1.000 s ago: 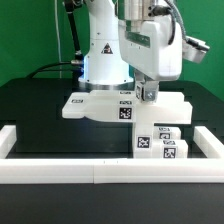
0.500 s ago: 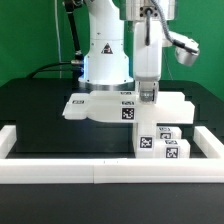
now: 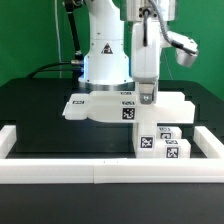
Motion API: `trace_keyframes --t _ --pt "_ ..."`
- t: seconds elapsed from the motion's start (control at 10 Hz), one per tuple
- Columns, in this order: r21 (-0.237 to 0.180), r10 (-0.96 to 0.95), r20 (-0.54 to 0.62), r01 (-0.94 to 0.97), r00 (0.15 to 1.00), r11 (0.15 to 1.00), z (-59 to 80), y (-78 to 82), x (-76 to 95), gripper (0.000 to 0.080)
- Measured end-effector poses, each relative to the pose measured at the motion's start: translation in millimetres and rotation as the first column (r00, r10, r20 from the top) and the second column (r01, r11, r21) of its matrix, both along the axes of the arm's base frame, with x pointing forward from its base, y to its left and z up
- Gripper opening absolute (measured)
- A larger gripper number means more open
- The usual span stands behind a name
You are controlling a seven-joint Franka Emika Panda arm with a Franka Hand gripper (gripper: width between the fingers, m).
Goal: Assemble chair
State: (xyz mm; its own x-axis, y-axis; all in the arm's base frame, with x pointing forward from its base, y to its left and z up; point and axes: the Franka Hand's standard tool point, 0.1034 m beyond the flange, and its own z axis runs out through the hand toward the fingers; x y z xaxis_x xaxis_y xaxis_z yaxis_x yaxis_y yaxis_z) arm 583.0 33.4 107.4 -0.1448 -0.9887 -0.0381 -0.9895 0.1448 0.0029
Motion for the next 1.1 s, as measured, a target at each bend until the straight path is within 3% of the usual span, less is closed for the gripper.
trace_keyframes --t 0.1,0.4,0.8,1.1 --pt "-0.001 0.106 0.003 -0.106 0.994 0.994 0.0 -0.1 0.0 0.0635" --pt "-0.002 0.356 0.011 -0.356 0.934 0.934 0.3 0.8 0.0 0.0649" --pt "-0.012 0.657 0.024 -0.657 0.754 0.754 0.5 0.3 0.6 0.0649" --pt "-0.017 0.767 0.028 -0.767 0.641 0.642 0.5 0.1 0.6 0.0649"
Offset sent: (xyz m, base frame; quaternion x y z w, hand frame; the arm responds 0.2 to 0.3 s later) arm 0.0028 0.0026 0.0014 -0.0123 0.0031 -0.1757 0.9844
